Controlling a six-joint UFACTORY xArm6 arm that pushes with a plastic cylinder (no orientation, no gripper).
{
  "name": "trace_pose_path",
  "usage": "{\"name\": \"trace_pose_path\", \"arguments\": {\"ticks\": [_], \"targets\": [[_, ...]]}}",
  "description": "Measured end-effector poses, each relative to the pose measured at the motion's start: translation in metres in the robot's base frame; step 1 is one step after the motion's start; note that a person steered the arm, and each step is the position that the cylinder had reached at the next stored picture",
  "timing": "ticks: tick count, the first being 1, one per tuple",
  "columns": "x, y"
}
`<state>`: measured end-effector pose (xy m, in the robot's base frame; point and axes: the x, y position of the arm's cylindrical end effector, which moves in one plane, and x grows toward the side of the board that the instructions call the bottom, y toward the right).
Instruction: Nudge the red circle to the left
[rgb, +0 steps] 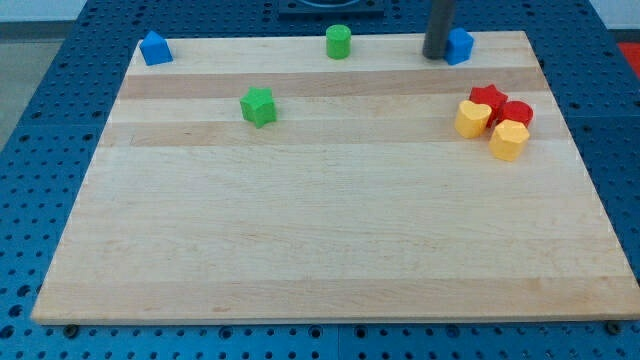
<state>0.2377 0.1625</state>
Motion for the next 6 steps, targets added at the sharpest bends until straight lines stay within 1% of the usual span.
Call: {"name": "trace_pose_path", "arguments": {"ticks": [1,4,5,6], "targets": [[-0.001,0.015],[0.002,0.011],[0.035,0.012],[0.038,0.037]]}}
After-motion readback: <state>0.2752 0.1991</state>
